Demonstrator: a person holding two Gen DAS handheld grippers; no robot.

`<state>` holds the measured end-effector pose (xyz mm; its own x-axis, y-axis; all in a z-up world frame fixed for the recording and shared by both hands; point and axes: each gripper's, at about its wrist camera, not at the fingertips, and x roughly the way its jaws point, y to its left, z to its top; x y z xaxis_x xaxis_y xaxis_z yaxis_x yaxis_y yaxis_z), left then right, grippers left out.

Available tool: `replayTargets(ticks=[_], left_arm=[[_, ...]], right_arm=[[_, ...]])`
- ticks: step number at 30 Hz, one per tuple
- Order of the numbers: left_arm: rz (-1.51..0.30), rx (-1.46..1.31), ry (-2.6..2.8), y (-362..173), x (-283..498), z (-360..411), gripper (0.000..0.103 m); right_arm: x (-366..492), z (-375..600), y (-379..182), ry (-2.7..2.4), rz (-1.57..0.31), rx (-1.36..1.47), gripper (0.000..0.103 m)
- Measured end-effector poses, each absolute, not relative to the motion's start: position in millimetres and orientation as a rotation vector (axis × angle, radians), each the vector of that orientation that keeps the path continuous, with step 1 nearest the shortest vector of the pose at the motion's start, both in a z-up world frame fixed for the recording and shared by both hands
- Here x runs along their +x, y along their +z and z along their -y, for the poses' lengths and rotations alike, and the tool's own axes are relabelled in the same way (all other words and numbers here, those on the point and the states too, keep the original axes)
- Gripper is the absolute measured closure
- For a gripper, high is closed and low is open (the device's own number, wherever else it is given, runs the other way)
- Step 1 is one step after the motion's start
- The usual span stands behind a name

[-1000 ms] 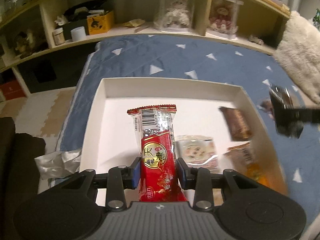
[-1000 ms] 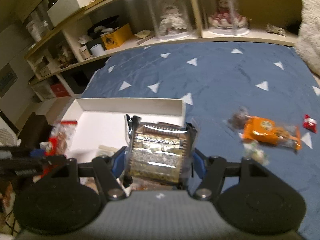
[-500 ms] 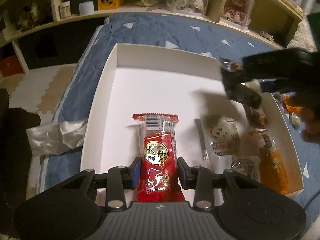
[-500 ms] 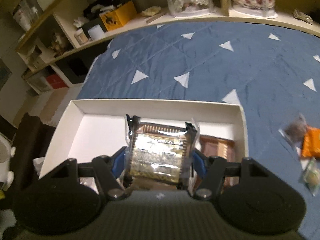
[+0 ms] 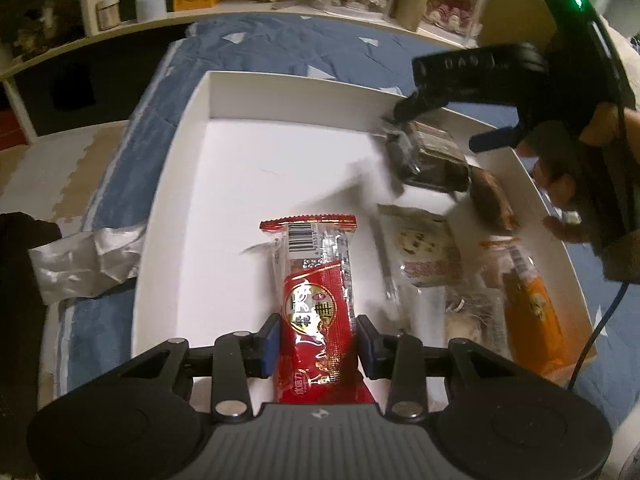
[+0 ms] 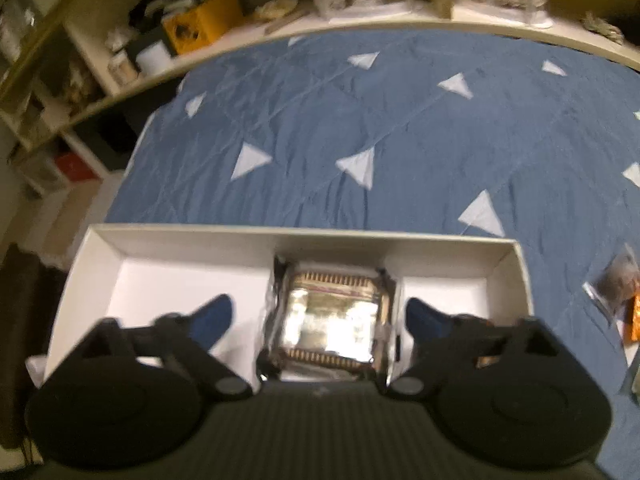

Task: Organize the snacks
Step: 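Carry both snacks into the white tray and open both tools to release them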

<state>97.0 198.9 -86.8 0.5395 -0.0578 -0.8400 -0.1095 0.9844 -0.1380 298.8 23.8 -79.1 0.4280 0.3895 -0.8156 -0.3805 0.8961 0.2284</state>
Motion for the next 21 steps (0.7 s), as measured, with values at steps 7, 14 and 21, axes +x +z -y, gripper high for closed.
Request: replayTargets(ticks=[7,14,21], left_arm=[[-1.028,-0.169,0.026,-85.4,98.5,-191.7,0.059],[-1.045,-0.157,0.034,-81.0,102.6,-182.2,0.052],[-1.046,-0.138,0.075,-77.1,102.8,-180.2,0.034]], right_arm=[[287.5,-9.0,-63.1,0.509,-1.010,0.000,0.006],[267.0,6.0,-55.5,0.552,-1.014,-0.034,0.006],[256.2,14.8,-52.5,0.577,-1.018,-0.047,0.006]])
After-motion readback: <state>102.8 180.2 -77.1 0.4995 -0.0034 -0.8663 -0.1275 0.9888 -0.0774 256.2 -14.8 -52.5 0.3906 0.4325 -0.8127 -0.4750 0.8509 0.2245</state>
